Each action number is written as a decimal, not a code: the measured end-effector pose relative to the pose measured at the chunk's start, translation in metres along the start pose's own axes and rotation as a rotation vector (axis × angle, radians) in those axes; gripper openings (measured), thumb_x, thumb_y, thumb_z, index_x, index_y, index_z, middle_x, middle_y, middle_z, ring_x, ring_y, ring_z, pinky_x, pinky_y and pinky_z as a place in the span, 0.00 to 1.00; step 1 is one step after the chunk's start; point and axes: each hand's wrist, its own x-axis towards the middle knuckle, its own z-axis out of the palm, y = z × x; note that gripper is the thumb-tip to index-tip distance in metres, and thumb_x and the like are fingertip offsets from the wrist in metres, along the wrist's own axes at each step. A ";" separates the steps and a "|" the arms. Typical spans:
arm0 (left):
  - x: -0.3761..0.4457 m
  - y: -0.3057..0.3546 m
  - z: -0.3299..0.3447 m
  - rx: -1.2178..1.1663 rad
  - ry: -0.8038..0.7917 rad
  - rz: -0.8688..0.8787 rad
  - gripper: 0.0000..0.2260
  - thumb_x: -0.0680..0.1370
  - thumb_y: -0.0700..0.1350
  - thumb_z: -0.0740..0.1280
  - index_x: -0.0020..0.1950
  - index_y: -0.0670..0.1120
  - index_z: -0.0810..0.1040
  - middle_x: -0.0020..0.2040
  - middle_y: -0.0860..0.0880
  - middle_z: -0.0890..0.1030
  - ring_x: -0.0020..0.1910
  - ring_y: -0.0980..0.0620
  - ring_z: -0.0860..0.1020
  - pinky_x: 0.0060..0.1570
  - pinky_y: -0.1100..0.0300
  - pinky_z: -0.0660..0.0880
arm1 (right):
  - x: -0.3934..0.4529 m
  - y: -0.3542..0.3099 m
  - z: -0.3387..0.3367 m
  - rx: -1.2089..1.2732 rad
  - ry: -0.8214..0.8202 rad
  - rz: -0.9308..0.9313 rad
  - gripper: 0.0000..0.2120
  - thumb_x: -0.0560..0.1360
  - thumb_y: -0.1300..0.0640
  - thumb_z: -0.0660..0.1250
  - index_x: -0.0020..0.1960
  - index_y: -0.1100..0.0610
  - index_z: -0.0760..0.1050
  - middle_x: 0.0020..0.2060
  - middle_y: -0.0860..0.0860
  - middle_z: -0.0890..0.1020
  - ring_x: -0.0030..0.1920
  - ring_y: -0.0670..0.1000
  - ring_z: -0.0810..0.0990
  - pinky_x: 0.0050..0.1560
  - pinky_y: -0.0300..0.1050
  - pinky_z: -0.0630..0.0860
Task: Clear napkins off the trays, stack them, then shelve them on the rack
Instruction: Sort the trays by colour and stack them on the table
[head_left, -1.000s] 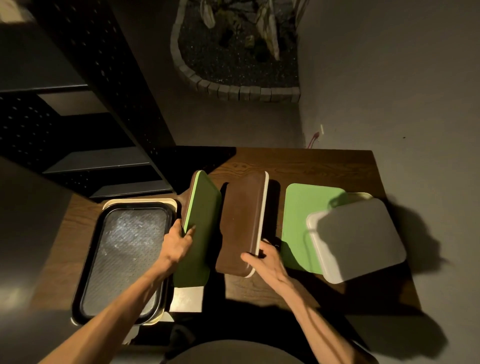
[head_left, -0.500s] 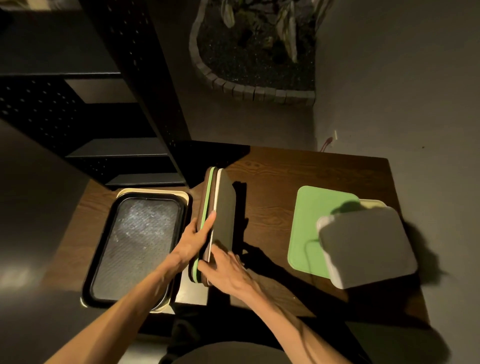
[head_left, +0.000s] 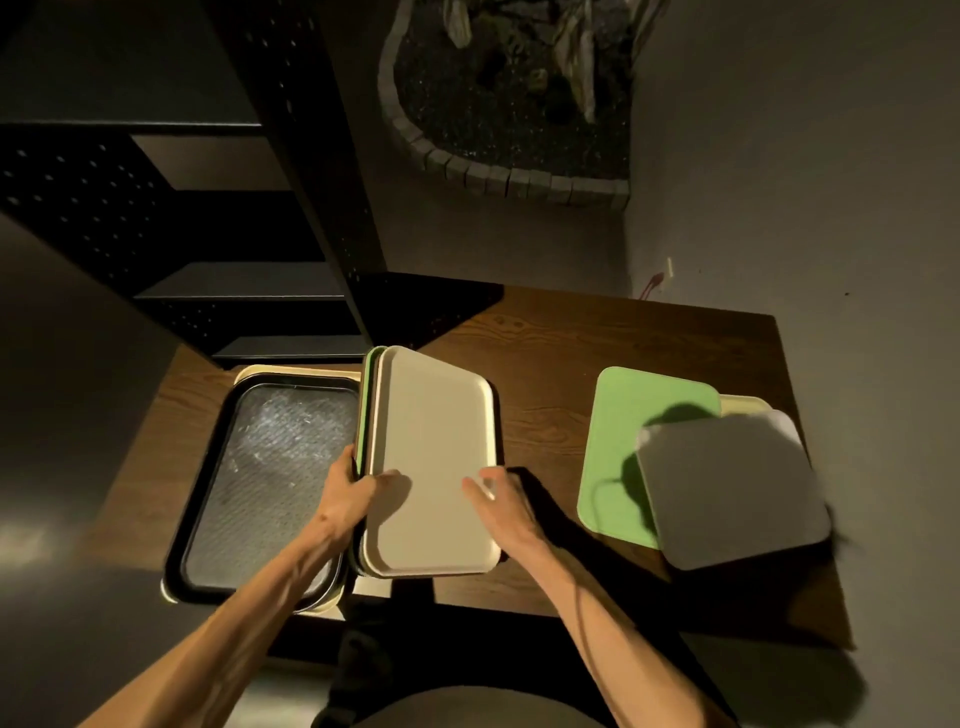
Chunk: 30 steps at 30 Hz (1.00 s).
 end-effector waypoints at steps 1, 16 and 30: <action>-0.002 -0.002 -0.005 -0.035 -0.024 -0.004 0.16 0.73 0.37 0.71 0.58 0.44 0.73 0.46 0.44 0.81 0.45 0.45 0.80 0.46 0.50 0.79 | 0.005 0.005 -0.003 0.022 0.078 0.016 0.27 0.78 0.40 0.62 0.72 0.54 0.65 0.71 0.55 0.67 0.68 0.54 0.71 0.67 0.49 0.69; -0.012 -0.009 -0.087 -0.403 -0.441 -0.177 0.18 0.75 0.36 0.68 0.65 0.41 0.75 0.60 0.37 0.81 0.59 0.32 0.78 0.57 0.42 0.78 | -0.002 -0.049 0.011 0.621 -0.081 0.189 0.41 0.77 0.33 0.58 0.80 0.53 0.49 0.76 0.52 0.65 0.74 0.56 0.65 0.69 0.49 0.63; 0.043 -0.051 -0.178 -0.063 0.218 -0.193 0.07 0.82 0.43 0.61 0.46 0.46 0.76 0.42 0.48 0.77 0.48 0.48 0.74 0.48 0.57 0.70 | 0.003 -0.116 0.126 0.454 -0.201 0.200 0.28 0.84 0.46 0.54 0.79 0.59 0.55 0.73 0.51 0.69 0.72 0.51 0.69 0.70 0.43 0.63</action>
